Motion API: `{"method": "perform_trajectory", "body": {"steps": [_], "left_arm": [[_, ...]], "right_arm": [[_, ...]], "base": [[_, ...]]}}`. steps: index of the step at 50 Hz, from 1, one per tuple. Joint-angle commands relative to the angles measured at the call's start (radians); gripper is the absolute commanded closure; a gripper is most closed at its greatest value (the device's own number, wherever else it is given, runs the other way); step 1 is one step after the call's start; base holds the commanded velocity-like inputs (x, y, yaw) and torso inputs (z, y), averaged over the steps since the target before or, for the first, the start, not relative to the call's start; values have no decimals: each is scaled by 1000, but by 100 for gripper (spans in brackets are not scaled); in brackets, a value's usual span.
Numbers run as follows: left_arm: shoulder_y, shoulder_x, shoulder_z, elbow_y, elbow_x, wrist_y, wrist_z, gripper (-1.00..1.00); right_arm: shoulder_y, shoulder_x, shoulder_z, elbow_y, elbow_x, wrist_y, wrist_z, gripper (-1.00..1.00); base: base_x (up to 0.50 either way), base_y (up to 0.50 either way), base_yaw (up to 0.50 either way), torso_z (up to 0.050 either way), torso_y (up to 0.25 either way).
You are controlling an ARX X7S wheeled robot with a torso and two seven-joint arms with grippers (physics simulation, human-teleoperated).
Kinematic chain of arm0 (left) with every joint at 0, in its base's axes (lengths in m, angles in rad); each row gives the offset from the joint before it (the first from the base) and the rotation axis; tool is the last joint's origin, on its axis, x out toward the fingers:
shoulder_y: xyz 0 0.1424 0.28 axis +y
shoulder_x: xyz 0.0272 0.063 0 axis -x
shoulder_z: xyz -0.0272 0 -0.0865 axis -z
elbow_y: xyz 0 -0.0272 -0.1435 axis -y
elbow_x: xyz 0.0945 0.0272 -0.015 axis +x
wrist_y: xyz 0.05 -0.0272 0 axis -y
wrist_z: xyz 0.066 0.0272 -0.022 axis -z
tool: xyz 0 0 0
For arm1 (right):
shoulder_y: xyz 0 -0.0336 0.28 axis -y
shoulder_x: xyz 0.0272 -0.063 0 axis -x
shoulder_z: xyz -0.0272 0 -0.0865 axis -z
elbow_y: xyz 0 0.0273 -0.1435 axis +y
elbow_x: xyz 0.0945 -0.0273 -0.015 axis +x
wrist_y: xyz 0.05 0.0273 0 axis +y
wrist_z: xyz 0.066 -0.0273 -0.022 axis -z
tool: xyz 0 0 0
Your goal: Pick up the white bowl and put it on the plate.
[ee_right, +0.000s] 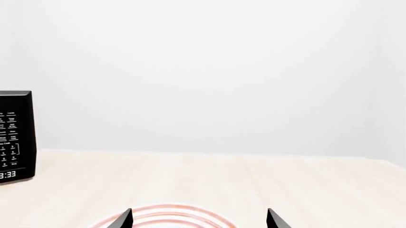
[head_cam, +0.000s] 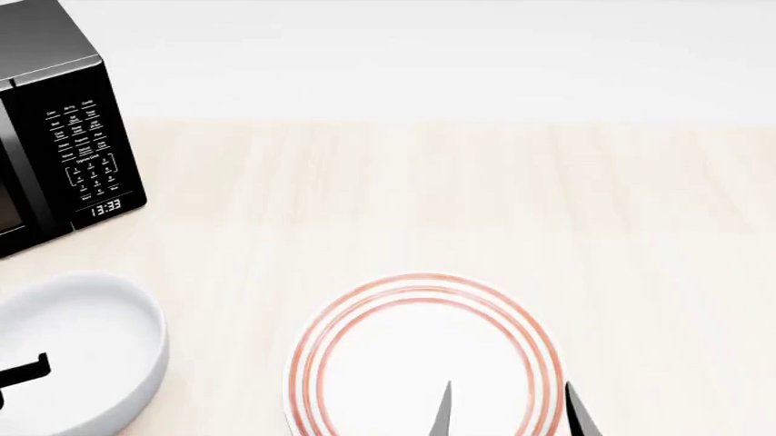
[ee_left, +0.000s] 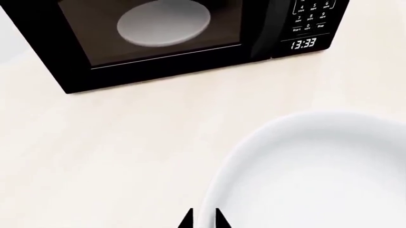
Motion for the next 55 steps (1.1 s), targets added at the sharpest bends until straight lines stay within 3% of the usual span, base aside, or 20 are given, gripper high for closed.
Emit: {"method": "perform_trajectory", "body": {"steps": [1, 21, 55], "left_arm": [[14, 32, -43, 24, -36, -6, 33, 100], [5, 47, -121, 41, -91, 14, 36, 100], [-127, 68, -264, 271, -254, -202, -55, 100]], "right_arm": [[1, -17, 19, 4, -16, -6, -28, -100], [2, -13, 12, 7, -12, -14, -25, -100], [5, -5, 3, 11, -5, -19, -18, -100]], "base": [[0, 0, 0, 0, 0], [0, 0, 0, 0, 0], [0, 0, 0, 0, 0]]}}
